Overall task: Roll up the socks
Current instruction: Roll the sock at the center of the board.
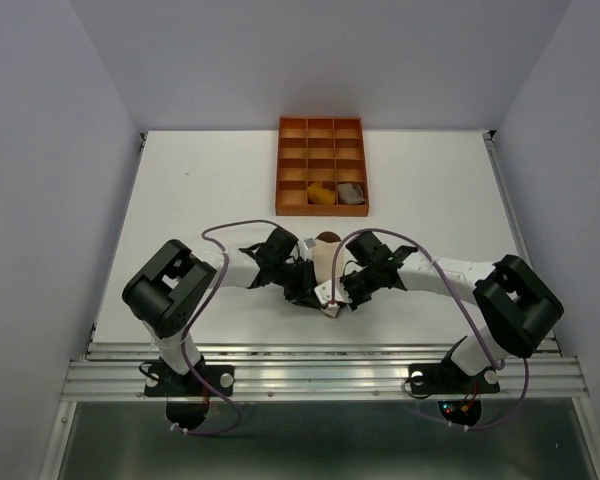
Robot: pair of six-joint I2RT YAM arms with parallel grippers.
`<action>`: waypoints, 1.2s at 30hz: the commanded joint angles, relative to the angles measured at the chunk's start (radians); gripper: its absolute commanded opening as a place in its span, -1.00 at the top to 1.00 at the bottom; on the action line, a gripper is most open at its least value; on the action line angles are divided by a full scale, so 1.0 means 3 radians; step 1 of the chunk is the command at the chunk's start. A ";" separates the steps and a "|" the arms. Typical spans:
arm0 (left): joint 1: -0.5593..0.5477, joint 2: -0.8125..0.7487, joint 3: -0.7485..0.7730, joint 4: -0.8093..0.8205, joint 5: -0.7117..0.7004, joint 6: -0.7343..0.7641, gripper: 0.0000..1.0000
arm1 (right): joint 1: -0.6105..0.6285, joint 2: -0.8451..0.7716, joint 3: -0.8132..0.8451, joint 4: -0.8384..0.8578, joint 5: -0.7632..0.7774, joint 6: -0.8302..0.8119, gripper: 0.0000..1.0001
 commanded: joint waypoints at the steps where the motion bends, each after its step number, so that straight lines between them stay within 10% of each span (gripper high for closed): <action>1: 0.0020 -0.0289 -0.0222 0.0263 0.0028 -0.0167 0.39 | 0.0024 0.0182 0.0074 0.0025 0.0082 0.0405 0.99; 8: 0.0025 -0.0872 -0.0427 0.0029 -0.0641 -0.0178 -0.22 | -0.0155 0.0559 0.0671 -0.1032 -0.0372 0.0529 0.99; 23: -0.0327 -0.2335 -0.1086 0.0119 -0.2057 -0.0050 -0.25 | -0.0610 0.1618 0.1654 -0.2016 -0.1079 0.1090 0.99; 36: -0.1079 -0.1073 -0.0182 0.0141 -0.2211 0.1151 -0.08 | -0.0677 0.1813 0.1731 -0.1888 -0.1176 0.1332 0.99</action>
